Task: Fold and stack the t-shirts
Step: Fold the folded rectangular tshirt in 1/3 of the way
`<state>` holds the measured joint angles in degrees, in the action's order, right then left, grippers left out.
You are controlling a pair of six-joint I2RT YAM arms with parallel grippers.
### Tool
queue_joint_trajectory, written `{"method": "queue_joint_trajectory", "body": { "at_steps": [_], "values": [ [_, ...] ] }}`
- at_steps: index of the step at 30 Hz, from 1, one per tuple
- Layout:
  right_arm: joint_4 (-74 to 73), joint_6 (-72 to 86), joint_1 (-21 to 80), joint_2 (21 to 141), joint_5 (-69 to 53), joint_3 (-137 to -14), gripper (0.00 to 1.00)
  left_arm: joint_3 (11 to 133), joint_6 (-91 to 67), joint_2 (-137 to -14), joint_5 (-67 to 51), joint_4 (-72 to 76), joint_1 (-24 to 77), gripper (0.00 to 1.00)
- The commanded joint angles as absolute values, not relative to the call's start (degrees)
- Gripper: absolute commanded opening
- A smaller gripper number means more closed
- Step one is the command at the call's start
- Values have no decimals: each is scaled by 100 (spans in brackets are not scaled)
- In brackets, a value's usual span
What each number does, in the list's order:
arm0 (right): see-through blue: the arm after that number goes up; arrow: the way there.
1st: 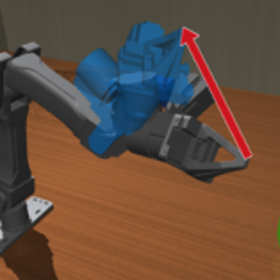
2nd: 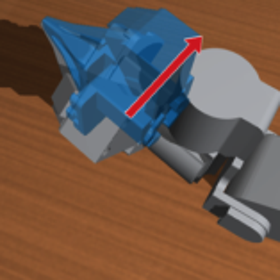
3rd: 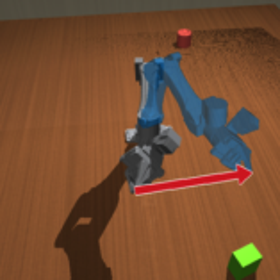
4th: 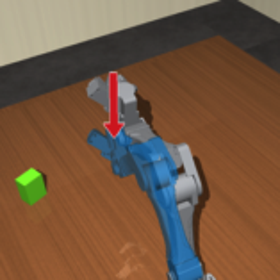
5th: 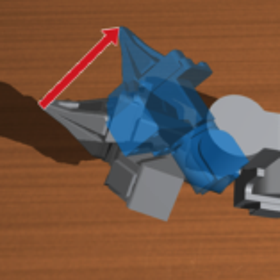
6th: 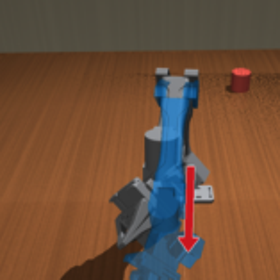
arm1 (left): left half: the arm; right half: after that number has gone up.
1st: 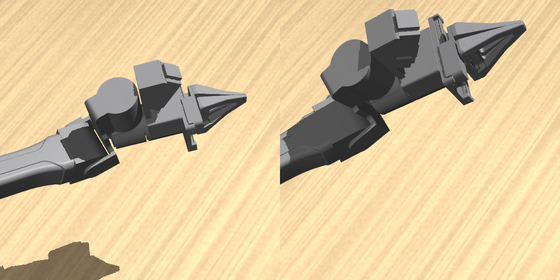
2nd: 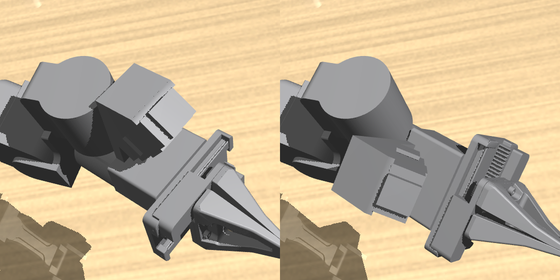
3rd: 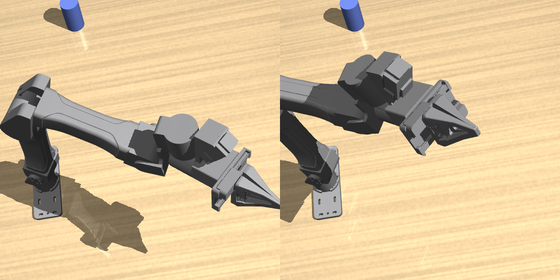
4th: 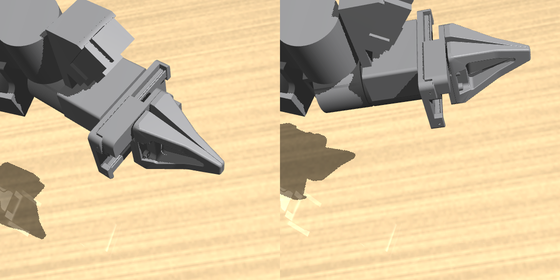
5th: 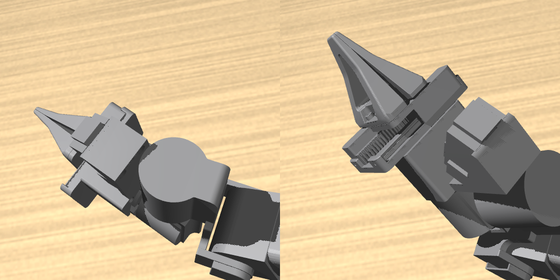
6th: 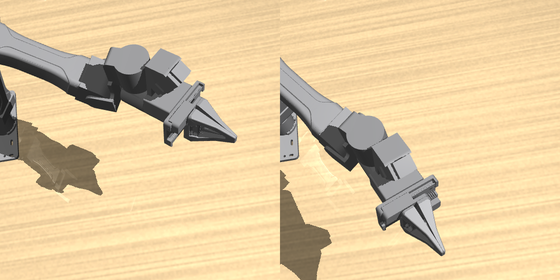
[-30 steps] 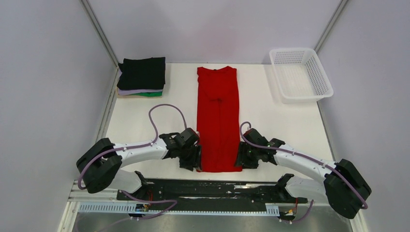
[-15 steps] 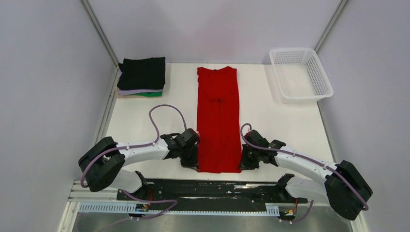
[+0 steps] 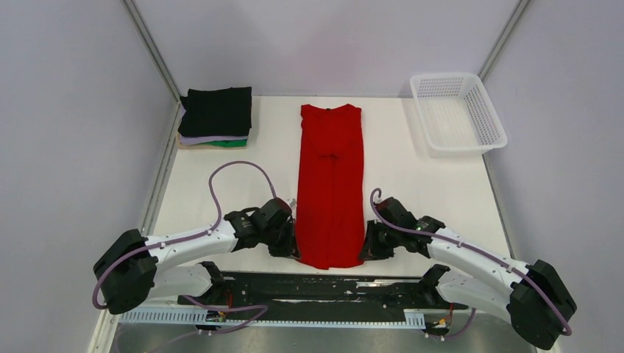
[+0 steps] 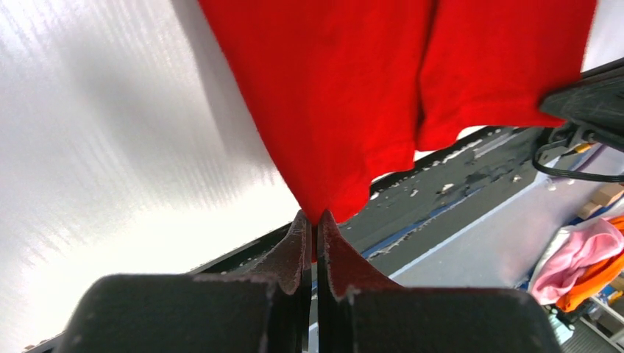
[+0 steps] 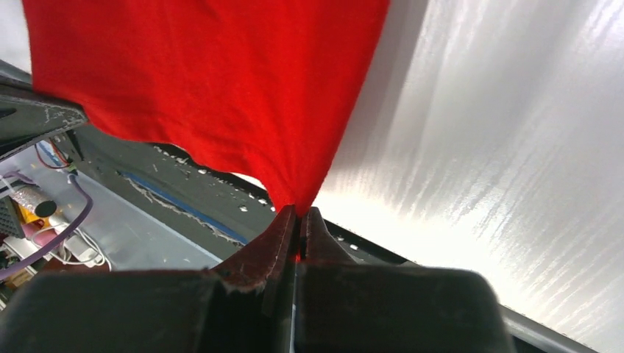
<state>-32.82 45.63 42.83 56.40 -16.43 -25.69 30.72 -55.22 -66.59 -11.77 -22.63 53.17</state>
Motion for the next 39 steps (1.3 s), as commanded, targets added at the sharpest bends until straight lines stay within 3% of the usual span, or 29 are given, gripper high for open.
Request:
{"method": "queue_joint_trajectory", "body": {
  "at_steps": [1,10,20,39],
  "values": [
    [-3153,4457,4272,5598,-1730,-3032,0,3546,-5336,-6540,-1110,-2194,5335,0],
    [-2984,4110,3885,6303,-776,-4030,0,4458,-4691,-7249,-1132,-2032,4374,0],
    [-2149,3647,2710,7516,-895,-4901,0,5964,-3918,-8887,-1415,-1840,3187,0],
    [-1774,3009,1755,9609,-1268,-6703,2,7985,-3291,-10885,-1689,-2033,2331,4]
  ]
}}
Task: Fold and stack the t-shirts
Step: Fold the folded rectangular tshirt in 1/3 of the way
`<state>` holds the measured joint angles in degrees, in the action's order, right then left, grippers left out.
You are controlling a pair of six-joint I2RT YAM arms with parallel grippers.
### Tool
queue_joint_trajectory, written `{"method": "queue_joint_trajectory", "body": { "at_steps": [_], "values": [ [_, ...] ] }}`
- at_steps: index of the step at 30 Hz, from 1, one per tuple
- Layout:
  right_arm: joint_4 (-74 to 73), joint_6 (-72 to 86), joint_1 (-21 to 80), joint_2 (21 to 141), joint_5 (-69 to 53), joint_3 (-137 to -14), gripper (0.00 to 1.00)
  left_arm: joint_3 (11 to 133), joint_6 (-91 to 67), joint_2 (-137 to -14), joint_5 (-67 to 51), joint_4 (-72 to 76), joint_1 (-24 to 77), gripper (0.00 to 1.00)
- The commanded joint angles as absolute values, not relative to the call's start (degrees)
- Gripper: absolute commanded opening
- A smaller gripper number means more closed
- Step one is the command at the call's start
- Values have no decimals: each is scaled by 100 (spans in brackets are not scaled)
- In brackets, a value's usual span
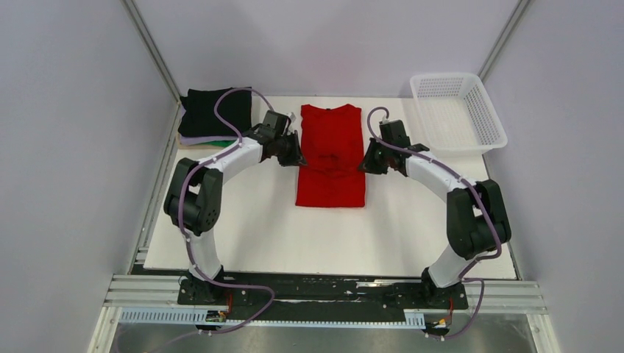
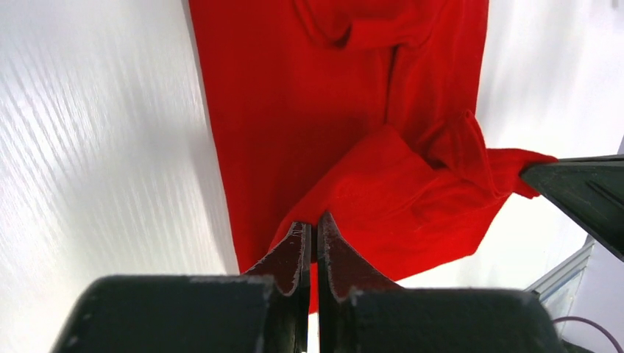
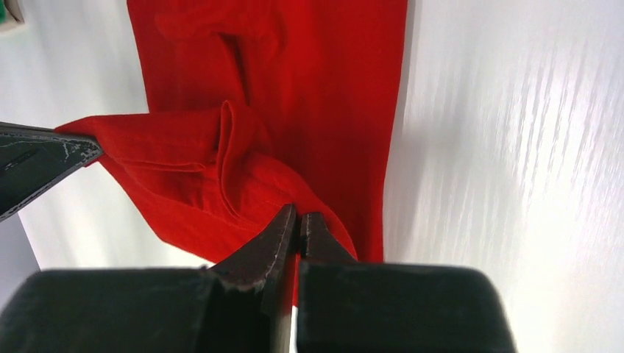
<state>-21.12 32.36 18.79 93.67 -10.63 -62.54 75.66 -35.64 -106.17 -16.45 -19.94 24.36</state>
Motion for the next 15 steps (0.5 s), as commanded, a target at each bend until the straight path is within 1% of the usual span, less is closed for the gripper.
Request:
{"method": "queue_joint_trajectory", "body": {
  "at_steps": [1,7,11,12,13,14,15],
  "values": [
    [-1765,2995,1731,9740,-1314,-6758,2,8105,-3285,-10949,-1688,-2088,2313,4],
    [-1691,2931,1582,10296,-1414,-7110,4,8588,-3178,-11517,-1716,-2092,2215,6],
    [-1619,2883,1444,10625,-1485,-7396,8,8986,-3170,-11907,-1727,-2148,2130,11],
    [-1620,2865,1412,10717,-1512,-7505,12,9124,-3180,-11956,-1747,-2151,2088,12],
    [-1617,2849,1374,10805,-1561,-7623,18,9198,-3201,-12048,-1812,-2153,2043,19],
    [-1617,2848,1332,10886,-1624,-7765,28,9320,-3205,-12080,-1842,-2140,2023,25],
    [-1617,2860,1287,10958,-1732,-7883,42,9388,-3194,-12119,-1854,-2097,1998,42]
  ]
}}
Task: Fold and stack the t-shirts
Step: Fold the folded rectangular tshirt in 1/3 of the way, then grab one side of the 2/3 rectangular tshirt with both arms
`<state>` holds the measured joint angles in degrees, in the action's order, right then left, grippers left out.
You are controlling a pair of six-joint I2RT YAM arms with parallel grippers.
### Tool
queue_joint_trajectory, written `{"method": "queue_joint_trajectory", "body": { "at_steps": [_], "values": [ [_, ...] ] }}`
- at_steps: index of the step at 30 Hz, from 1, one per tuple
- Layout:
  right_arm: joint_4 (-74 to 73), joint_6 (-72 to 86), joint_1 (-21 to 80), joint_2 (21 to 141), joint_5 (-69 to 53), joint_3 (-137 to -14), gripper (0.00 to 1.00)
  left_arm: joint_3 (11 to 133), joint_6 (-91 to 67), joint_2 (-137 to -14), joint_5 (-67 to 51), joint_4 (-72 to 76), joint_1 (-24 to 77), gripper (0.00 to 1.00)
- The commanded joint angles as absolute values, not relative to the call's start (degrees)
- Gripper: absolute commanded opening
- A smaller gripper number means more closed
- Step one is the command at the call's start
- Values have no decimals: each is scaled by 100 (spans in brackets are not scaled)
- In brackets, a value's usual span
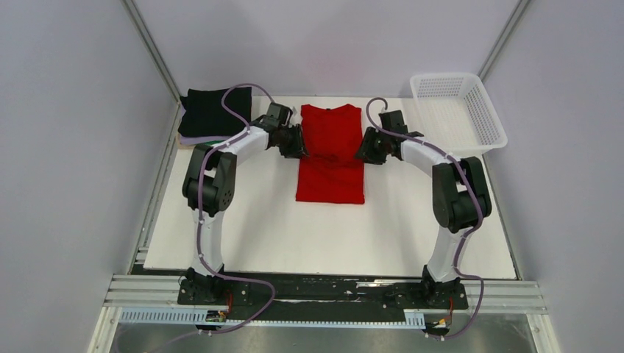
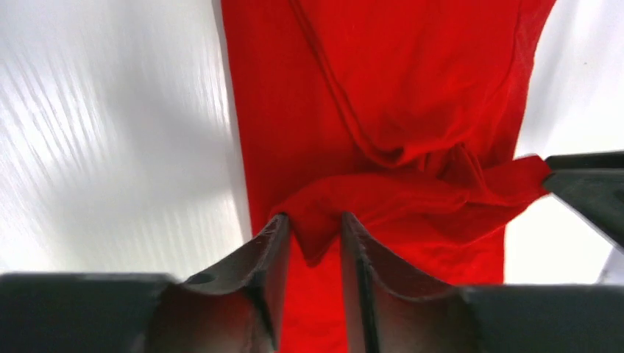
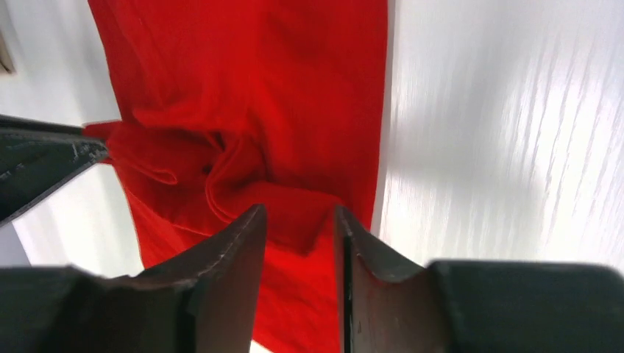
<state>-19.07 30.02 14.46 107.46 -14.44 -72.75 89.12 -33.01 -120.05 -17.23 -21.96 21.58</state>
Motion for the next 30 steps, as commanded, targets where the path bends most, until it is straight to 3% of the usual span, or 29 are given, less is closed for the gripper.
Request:
{"method": "queue_joint_trajectory", "body": {
  "at_steps": [1,2,4,8,21,30],
  "values": [
    [-1613,2872,1246,10986,-1839,-7973,49,9534,-3183,-12128,-1854,-2067,1988,53],
    [-1617,2881,1221,11001,-1917,-8047,55,9619,-3136,-12146,-1854,-2075,1969,73],
    [-1617,2824,1196,10928,-1989,-8114,68,9945,-2953,-12171,-1853,-2257,1960,95],
    [-1595,2661,1203,10464,-1942,-7730,99,10085,-2774,-11869,-1752,-2575,1960,100],
    [-1573,3076,1326,8362,-2383,-4849,100,6403,-3318,-8949,-1251,-2491,2366,100],
    [-1349,3545,1389,8359,-2662,-4312,98,5282,-3812,-8876,-1414,-1978,2705,100]
  ]
}}
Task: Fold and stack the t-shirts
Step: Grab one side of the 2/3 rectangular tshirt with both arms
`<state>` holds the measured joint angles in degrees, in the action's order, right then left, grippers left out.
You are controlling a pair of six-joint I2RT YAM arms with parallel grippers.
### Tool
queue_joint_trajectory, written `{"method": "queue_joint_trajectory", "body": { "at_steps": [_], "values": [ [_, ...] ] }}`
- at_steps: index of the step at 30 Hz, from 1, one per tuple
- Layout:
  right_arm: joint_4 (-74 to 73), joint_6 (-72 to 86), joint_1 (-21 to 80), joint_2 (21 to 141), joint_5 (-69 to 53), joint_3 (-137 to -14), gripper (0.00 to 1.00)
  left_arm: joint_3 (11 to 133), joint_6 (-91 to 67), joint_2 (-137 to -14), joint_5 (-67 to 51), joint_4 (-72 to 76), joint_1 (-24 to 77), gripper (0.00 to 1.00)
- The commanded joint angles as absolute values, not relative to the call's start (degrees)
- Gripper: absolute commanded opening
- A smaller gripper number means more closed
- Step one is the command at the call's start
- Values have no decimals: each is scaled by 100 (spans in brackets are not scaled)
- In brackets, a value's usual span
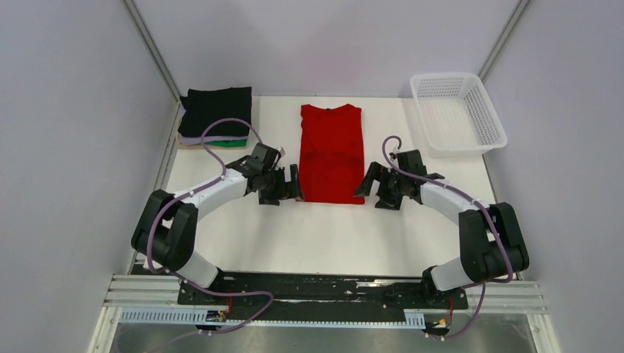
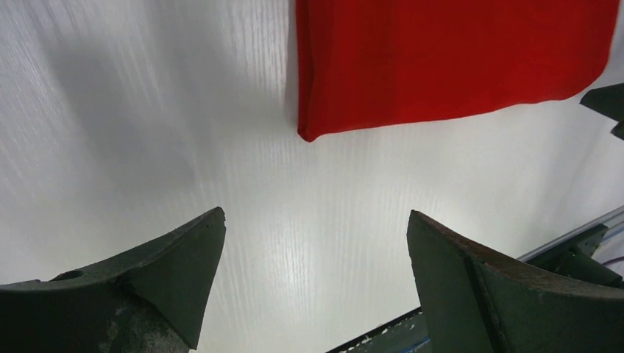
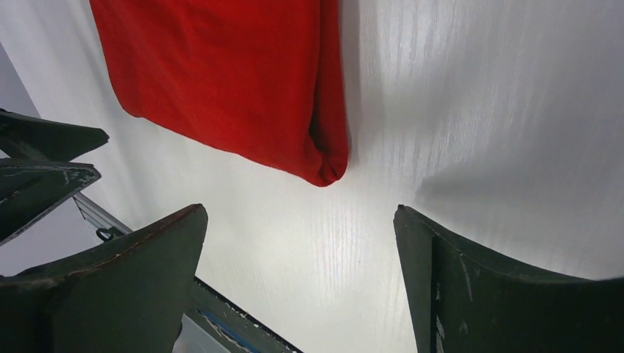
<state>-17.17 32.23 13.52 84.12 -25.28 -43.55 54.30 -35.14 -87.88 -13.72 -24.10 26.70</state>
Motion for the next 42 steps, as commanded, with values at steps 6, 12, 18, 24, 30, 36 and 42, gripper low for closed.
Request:
{"method": "queue_joint_trajectory", "body": {
  "at_steps": [6,12,18,24,30,36,42],
  "values": [
    [-1200,3665,1391,8866,-2452,-4390,83,5353,-3938,-9437,-1472,-1718,2765,99],
    [-816,3755,1389,9250,-2214,-4425,63,5424,-4006,-9851,-1387,-1593,2820,85],
    [-680,3813,1416,9537,-2292,-4403,43,5551,-4033,-10227,-1414,-1522,2834,74],
    [-666,3842,1501,9612,-2317,-4208,31,5553,-4055,-10464,-1297,-1416,2904,54],
    [-716,3940,1576,9575,-2216,-3889,24,5574,-4003,-10730,-1051,-1710,2963,31],
    [-1005,3981,1615,9222,-2216,-3558,5,5131,-3944,-10308,-780,-2002,3065,0],
    [-1825,3857,1754,8005,-2993,-3016,0,4458,-4029,-8851,-661,-2566,3478,0]
  ]
}}
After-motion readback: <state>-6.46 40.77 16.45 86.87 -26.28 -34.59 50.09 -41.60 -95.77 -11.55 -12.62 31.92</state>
